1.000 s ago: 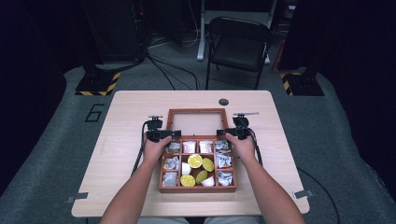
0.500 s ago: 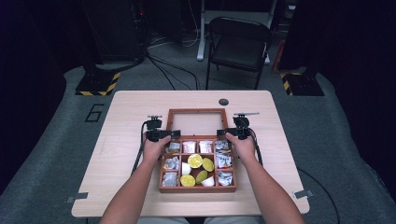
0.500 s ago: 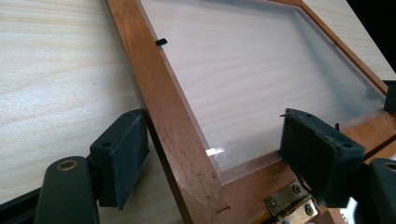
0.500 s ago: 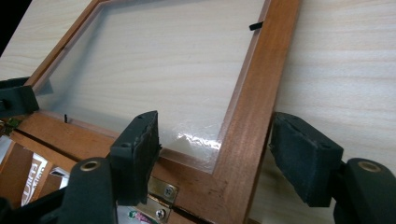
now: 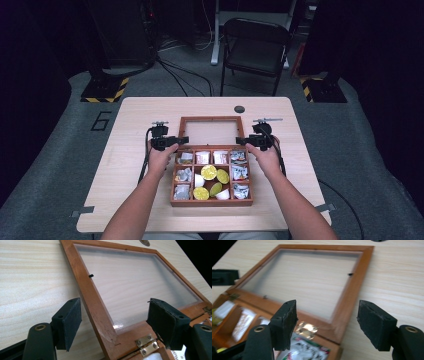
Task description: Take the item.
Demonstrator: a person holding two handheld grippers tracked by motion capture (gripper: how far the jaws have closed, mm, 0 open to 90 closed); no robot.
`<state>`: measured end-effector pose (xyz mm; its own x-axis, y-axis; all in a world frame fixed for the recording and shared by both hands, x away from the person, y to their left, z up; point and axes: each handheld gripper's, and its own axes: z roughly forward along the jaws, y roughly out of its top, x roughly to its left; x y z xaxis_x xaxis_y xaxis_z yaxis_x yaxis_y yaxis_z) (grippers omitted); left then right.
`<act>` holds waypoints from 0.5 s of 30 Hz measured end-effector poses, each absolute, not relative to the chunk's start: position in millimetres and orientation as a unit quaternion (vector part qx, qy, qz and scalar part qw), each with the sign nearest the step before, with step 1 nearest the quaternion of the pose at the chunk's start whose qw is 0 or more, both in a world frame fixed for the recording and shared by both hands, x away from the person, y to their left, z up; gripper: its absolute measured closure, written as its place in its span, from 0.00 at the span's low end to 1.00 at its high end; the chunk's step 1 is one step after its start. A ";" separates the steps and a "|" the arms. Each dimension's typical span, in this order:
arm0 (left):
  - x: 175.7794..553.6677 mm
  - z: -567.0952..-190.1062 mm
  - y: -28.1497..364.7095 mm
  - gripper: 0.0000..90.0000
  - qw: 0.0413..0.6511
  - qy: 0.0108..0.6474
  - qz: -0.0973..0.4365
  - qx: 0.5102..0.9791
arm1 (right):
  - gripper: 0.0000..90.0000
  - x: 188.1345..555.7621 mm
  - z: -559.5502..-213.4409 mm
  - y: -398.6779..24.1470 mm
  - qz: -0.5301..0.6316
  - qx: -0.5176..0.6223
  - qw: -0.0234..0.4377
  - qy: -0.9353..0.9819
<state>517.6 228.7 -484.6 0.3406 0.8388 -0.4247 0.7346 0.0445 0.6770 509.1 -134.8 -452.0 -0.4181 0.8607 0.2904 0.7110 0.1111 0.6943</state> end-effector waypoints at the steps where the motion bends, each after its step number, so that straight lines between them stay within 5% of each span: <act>1: 516.6 -483.2 228.2 0.30 0.443 0.571 0.058 0.689 | 0.35 505.7 -449.6 -132.5 0.405 0.523 0.092 0.745; 15: 510.5 -476.7 224.7 0.30 0.443 0.565 0.062 0.694 | 0.40 464.0 -446.6 -102.3 0.400 0.434 0.089 0.802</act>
